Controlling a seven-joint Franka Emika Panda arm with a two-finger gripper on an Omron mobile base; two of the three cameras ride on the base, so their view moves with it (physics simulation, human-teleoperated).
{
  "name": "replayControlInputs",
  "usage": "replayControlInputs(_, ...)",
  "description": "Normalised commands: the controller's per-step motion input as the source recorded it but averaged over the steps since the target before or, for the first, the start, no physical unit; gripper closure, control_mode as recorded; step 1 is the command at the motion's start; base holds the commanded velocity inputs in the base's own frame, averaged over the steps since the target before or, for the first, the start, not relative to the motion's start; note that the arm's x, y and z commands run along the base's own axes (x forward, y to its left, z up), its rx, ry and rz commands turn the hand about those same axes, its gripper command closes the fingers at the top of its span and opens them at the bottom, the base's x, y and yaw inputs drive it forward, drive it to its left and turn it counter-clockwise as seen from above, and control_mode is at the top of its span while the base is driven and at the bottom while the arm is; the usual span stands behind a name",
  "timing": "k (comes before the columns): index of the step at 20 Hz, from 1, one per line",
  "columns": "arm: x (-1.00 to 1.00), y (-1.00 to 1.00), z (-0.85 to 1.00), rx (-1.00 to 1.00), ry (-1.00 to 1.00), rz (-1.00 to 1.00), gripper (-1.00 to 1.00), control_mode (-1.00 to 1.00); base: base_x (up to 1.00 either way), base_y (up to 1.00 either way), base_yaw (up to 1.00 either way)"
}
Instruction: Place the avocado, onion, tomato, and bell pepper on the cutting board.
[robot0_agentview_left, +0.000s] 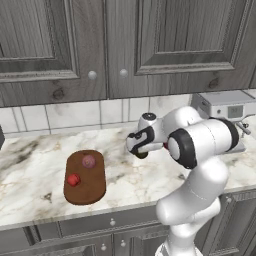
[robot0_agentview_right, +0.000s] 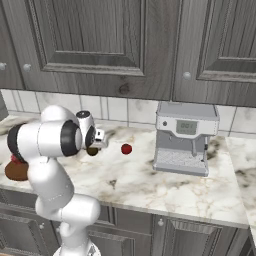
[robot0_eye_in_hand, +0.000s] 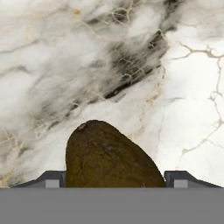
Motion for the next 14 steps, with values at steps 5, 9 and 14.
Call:
replayControlInputs(5, -0.63, 0.17, 0.05, 0.00, 0.00, 0.00, 1.00, -1.00, 0.00, 0.00, 0.00)
replayControlInputs(9, -0.69, 0.43, 0.36, 0.00, 0.00, 0.00, 1.00, -1.00, 0.00, 0.00, 0.00)
replayControlInputs(14, -0.65, 0.68, 0.54, 0.00, 0.00, 0.00, 1.00, -1.00, 0.00, 0.00, 0.00)
